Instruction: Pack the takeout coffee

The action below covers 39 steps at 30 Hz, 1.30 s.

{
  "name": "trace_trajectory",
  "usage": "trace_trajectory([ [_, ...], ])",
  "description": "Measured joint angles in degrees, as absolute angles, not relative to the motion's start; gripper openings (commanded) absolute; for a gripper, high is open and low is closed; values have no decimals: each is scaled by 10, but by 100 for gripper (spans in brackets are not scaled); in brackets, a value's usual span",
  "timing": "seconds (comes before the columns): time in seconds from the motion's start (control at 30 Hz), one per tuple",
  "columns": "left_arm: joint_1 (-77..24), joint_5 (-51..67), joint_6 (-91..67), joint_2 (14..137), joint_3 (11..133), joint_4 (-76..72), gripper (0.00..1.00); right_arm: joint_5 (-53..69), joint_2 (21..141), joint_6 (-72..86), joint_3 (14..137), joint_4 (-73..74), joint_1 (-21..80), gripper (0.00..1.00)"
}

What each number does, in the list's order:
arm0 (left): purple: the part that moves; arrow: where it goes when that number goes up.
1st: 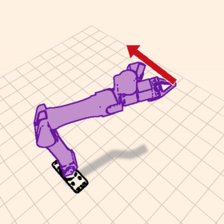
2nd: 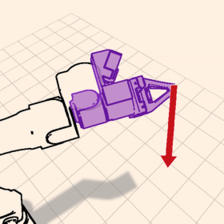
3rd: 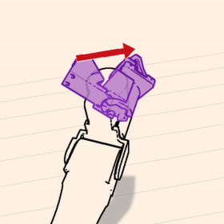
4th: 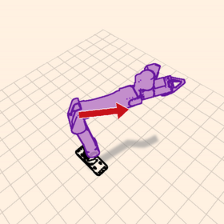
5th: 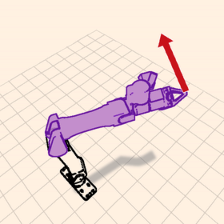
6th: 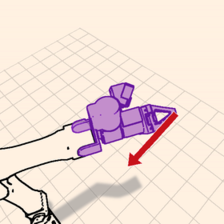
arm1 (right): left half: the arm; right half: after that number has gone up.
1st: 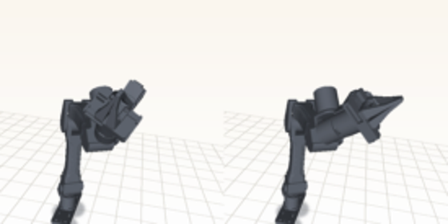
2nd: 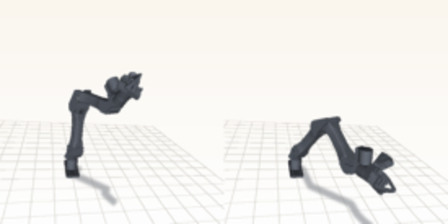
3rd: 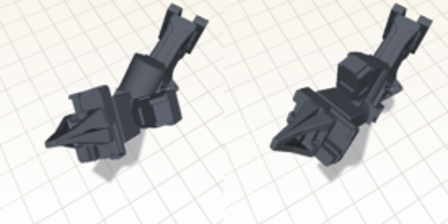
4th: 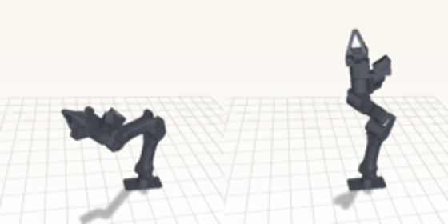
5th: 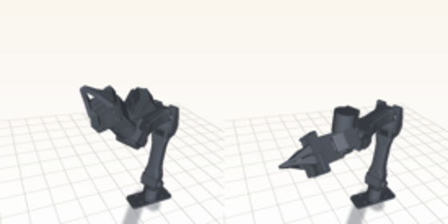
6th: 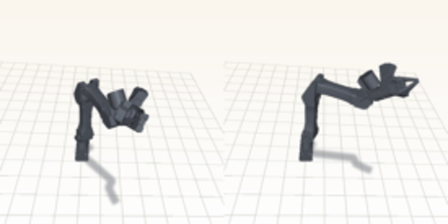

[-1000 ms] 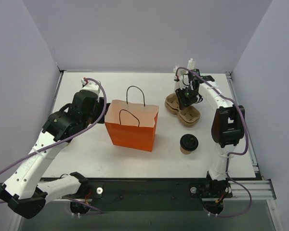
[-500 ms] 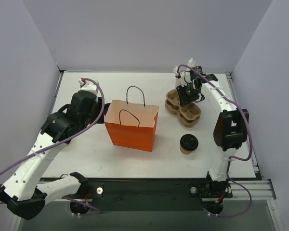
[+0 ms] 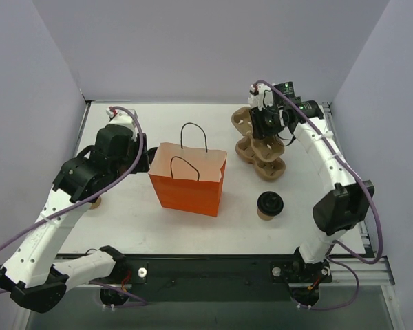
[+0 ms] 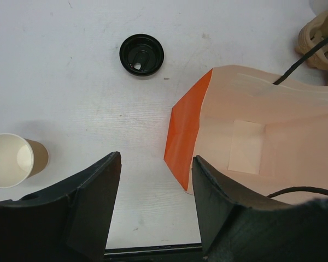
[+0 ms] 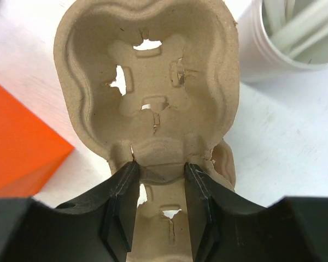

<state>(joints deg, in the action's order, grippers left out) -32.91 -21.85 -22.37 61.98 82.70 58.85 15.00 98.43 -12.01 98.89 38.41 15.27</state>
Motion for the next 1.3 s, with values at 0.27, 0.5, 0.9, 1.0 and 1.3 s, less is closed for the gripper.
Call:
trace_trajectory([
  [0.27, -301, -186, -247, 633, 857, 596, 64, 133, 878, -71, 1083, 399, 263, 19],
  [0.5, -283, -134, -270, 641, 857, 595, 64, 109, 828, -64, 1116, 392, 378, 20],
  [0.9, -266, -102, -284, 624, 809, 592, 59, 147, 812, -104, 1016, 281, 459, 20],
  [1.0, -262, -97, -284, 625, 799, 590, 58, 163, 816, -110, 1012, 264, 463, 20],
  [1.3, -254, -72, -285, 622, 781, 559, 37, 191, 857, -112, 1004, 219, 472, 20],
])
